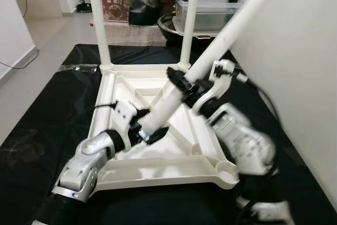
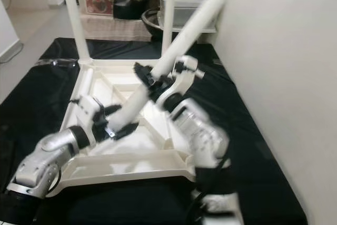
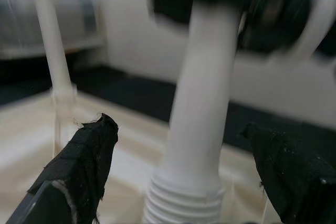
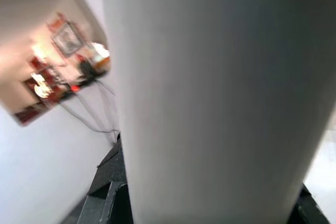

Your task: Building children table

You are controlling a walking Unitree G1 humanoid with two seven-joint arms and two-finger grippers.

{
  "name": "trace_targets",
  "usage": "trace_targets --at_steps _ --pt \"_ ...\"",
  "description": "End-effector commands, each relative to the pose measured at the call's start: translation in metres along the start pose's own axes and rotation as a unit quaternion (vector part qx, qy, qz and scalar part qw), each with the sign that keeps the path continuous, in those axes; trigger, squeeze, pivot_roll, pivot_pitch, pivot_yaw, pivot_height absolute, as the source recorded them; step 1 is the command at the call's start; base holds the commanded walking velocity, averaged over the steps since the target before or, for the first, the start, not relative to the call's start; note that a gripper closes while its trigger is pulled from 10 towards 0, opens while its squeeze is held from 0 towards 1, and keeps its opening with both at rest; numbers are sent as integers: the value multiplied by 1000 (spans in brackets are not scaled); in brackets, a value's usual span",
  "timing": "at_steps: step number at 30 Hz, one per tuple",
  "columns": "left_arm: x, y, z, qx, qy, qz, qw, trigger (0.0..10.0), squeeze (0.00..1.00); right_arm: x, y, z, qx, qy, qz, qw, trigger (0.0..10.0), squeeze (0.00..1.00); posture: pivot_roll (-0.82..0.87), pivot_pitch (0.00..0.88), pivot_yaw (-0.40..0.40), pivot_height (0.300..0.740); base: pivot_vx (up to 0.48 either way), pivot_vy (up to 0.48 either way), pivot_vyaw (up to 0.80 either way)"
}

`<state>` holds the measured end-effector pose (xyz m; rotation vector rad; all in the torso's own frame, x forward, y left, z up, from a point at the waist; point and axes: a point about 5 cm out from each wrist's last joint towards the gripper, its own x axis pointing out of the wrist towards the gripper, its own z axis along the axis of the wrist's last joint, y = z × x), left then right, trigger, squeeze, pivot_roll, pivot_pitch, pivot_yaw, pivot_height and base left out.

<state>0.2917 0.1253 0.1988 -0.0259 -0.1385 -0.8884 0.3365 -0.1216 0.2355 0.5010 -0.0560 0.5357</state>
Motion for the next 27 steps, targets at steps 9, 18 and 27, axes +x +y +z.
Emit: trace_targets --at_steps 9,18,27 --pt "-19 -10 -9 -26 28 -31 999 10000 0 -13 -59 74 -175 -53 -92 979 0 0 106 0 -83 740 0 0 0" --pt "-27 17 -32 -10 87 112 990 10000 0 -19 -52 97 -197 -73 -47 977 0 0 97 0 -79 740 0 0 0" --pt "-42 31 -45 0 135 179 975 10000 0 -26 -45 97 -226 -54 18 972 0 0 92 0 -73 740 0 0 0"
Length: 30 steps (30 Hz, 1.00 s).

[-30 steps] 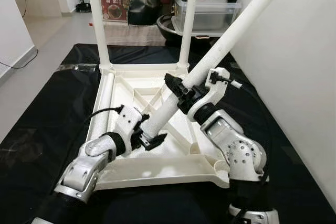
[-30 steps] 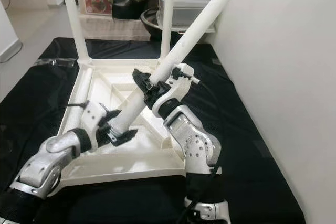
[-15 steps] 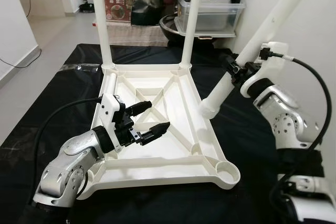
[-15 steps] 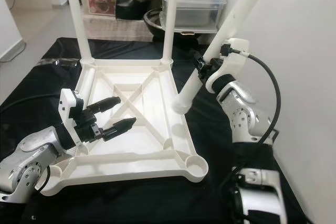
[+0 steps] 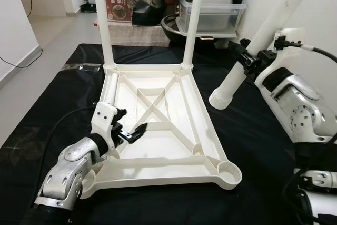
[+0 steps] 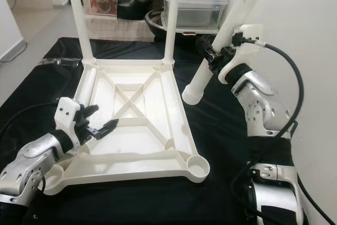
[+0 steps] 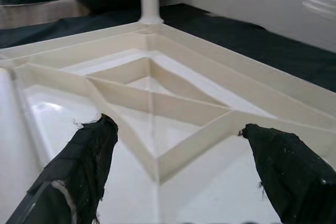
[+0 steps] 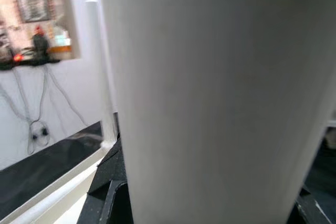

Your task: Building children table

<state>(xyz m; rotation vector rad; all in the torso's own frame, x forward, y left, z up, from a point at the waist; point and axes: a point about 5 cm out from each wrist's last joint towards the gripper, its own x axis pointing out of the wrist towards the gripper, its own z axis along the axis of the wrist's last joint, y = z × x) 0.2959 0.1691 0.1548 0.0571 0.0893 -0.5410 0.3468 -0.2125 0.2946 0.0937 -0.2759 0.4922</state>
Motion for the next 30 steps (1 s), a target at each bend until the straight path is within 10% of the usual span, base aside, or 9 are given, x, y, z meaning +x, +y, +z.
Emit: trace_targets --at_steps 1,13,23,30 --pt "-3 2 -5 0 14 9 1000 10000 0 -2 1 2 -6 -2 16 1000 0 0 89 0 -73 740 0 0 0" --pt "3 -2 -7 -9 9 11 1000 10000 0 -6 7 -4 14 9 55 998 0 0 86 0 -75 740 0 0 0" --pt "1 -10 -5 -26 -1 -22 999 10000 0 2 20 30 213 -72 113 968 0 0 92 0 -80 740 0 0 0" --pt "1 -11 -6 -27 0 -22 999 10000 0 15 19 22 234 -33 33 971 0 0 90 0 -79 740 0 0 0"
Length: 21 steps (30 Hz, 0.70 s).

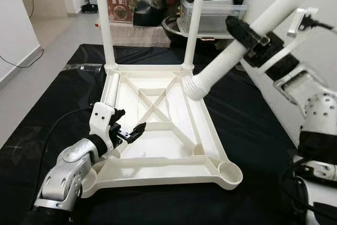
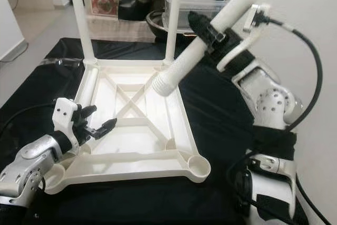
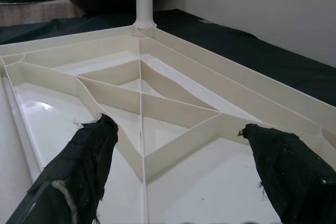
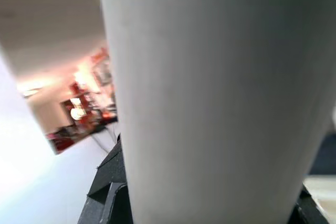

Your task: Building children table

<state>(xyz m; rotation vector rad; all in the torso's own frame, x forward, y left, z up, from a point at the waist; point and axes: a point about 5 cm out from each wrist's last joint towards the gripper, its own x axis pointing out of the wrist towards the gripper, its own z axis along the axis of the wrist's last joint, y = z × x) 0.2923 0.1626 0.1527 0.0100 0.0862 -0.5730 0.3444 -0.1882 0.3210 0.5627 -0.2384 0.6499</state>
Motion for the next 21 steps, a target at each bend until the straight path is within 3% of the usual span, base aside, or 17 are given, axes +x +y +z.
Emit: trace_targets --at_steps 1,2,6,9,12,21 --pt "1 -5 -5 -7 9 -5 1000 10000 0 0 -10 -5 -3 14 -59 998 0 0 97 0 -80 740 0 0 0" --pt "1 -5 -5 -7 9 -5 1000 10000 0 0 -10 -5 -3 14 -59 998 0 0 97 0 -80 740 0 0 0" --pt "1 -4 -4 -7 8 -8 1000 10000 0 -3 -28 -24 6 40 -173 984 0 0 98 0 -75 740 0 0 0" --pt "1 -3 -3 -7 8 -8 1000 10000 0 -5 -31 -24 13 38 -191 981 0 0 96 0 -73 740 0 0 0" --pt "2 -4 -2 -8 6 -10 1000 10000 0 -10 -42 -25 30 33 -256 966 0 0 96 0 -71 740 0 0 0" --pt "3 -5 -3 -8 8 -14 1000 10000 0 -15 -47 -28 31 31 -303 952 0 0 92 0 -63 740 0 0 0"
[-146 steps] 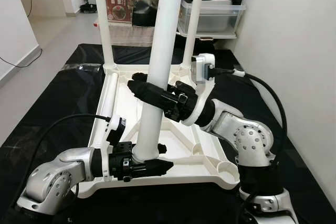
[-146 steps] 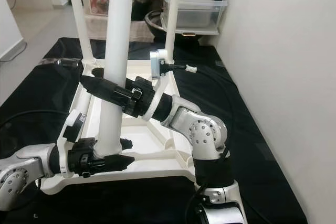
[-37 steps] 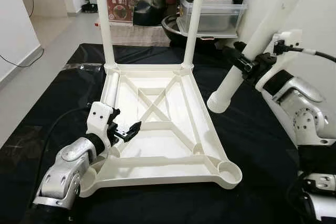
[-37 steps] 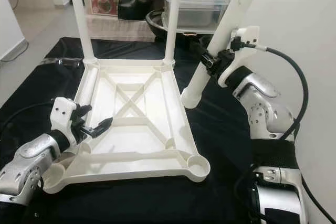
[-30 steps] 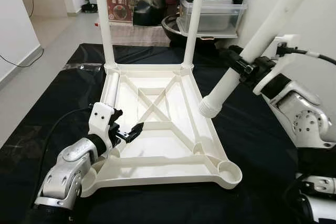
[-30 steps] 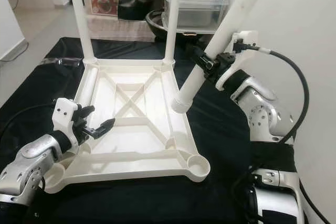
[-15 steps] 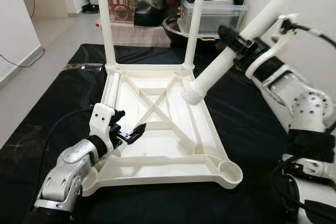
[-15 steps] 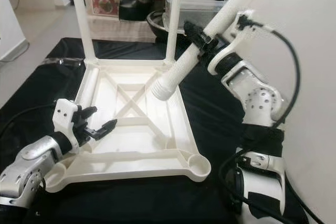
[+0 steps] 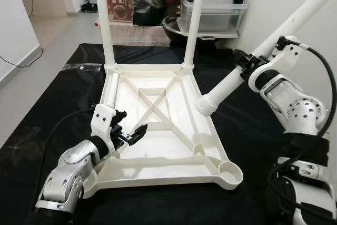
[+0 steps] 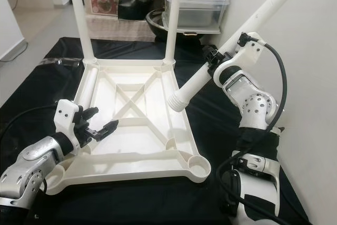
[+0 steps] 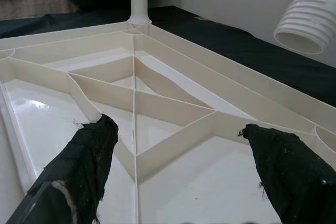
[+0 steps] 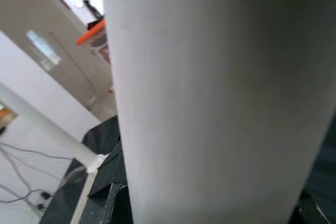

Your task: Building children table

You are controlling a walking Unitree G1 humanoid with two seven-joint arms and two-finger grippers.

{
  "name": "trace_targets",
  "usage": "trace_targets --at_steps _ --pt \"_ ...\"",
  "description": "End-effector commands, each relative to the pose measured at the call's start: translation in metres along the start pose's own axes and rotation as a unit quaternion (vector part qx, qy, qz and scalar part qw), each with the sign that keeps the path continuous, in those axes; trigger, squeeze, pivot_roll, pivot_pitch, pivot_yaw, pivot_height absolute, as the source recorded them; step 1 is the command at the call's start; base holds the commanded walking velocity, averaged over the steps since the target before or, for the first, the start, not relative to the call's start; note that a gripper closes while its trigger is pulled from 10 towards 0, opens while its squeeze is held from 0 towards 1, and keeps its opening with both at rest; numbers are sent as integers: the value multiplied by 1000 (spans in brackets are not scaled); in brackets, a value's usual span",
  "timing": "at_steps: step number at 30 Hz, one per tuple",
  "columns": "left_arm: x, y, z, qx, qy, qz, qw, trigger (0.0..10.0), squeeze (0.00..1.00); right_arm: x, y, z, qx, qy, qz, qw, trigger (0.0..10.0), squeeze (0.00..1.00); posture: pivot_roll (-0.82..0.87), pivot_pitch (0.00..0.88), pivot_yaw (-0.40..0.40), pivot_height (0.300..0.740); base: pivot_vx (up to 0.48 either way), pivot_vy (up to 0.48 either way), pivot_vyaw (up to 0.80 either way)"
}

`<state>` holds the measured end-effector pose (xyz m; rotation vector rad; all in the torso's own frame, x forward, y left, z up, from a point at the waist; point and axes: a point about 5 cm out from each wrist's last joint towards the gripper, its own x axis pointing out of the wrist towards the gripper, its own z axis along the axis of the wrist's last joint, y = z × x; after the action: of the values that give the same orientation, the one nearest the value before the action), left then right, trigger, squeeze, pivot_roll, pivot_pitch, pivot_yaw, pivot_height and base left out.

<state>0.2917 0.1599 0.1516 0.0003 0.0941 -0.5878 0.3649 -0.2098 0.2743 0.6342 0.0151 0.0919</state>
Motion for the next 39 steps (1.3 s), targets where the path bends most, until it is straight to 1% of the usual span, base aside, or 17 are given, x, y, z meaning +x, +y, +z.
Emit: trace_targets --at_steps 1,12,19,21,22,24,25,27,28,29,32,33,34,35,37,38,39 --pt "2 -3 -2 -2 5 -7 1000 10000 0 -1 -2 0 1 0 -8 1000 0 0 92 0 -63 740 0 0 0" --pt "3 -3 -3 -2 7 -10 1000 10000 0 -3 -1 -4 -10 -2 -25 1000 0 0 92 0 -62 740 0 0 0" --pt "3 -3 -3 -1 7 -11 1000 10000 0 -4 4 -5 -20 -11 -5 1000 0 0 91 0 -62 740 0 0 0" --pt "4 -3 -3 -1 7 -11 1000 10000 0 -4 6 -5 -20 -14 10 1000 0 0 91 0 -65 740 0 0 0" --pt "3 -4 -4 -4 7 -15 1000 10000 0 -13 27 -6 -27 -16 141 990 0 0 89 0 -63 740 0 0 0" --pt "3 -4 -4 -4 7 -15 1000 10000 0 -13 27 -6 -27 -16 141 990 0 0 89 0 -63 740 0 0 0" --pt "3 -6 -2 -14 4 -28 1000 10000 0 -23 39 -9 -26 -7 242 970 0 0 84 0 -59 740 0 0 0" --pt "3 -12 0 -25 2 -58 998 10000 0 -43 54 -14 -33 -1 384 923 0 0 89 0 -57 740 0 0 0" --pt "3 -12 0 -25 2 -58 998 10000 0 -43 54 -14 -33 -1 384 923 0 0 89 0 -57 740 0 0 0" --pt "3 -14 0 -24 5 -72 997 10000 0 -51 59 -16 -37 0 430 902 0 0 89 0 -57 740 0 0 0" --pt "-1 -18 -1 -26 14 -101 994 10000 0 -71 70 -20 -39 12 526 850 0 0 97 0 -59 740 0 0 0" --pt "-1 -18 -1 -26 14 -101 994 10000 0 -71 70 -20 -39 12 526 850 0 0 97 0 -59 740 0 0 0" --pt "-3 -20 -2 -27 17 -110 993 10000 0 -75 73 -22 -39 17 547 836 0 0 99 0 -62 740 0 0 0" --pt "-3 -20 -2 -27 17 -110 993 10000 0 -75 73 -22 -39 17 547 836 0 0 99 0 -62 740 0 0 0" --pt "-6 -24 -3 -29 21 -126 991 10000 0 -80 75 -24 -42 21 571 819 0 0 101 0 -62 740 0 0 0" --pt "-6 -24 -3 -29 21 -126 991 10000 0 -80 75 -24 -42 21 571 819 0 0 101 0 -62 740 0 0 0" --pt "-7 -25 -3 -30 21 -132 991 10000 0 -82 75 -24 -44 21 580 813 0 0 103 0 -62 740 0 0 0"
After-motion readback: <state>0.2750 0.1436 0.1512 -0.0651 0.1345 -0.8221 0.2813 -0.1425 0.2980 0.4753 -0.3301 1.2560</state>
